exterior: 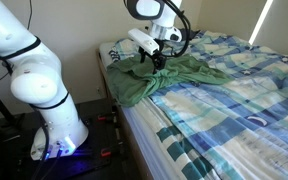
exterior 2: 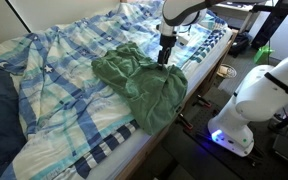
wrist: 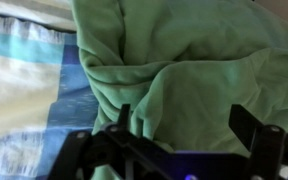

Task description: Fold the green cloth on the bed.

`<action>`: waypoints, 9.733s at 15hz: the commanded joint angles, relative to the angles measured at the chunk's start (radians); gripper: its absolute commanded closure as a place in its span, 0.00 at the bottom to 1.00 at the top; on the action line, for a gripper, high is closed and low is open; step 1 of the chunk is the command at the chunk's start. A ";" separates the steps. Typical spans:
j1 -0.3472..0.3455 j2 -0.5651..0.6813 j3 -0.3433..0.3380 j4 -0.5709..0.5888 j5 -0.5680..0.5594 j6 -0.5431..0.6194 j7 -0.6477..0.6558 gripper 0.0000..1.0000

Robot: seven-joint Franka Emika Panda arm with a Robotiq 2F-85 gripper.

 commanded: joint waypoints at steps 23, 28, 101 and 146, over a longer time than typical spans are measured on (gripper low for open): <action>-0.109 0.215 -0.017 0.042 0.208 0.161 -0.277 0.00; -0.113 0.244 -0.010 0.044 0.272 0.148 -0.276 0.00; -0.108 0.325 0.087 0.305 0.630 0.231 -0.206 0.17; -0.077 -0.144 0.123 -0.306 0.458 0.177 0.717 0.00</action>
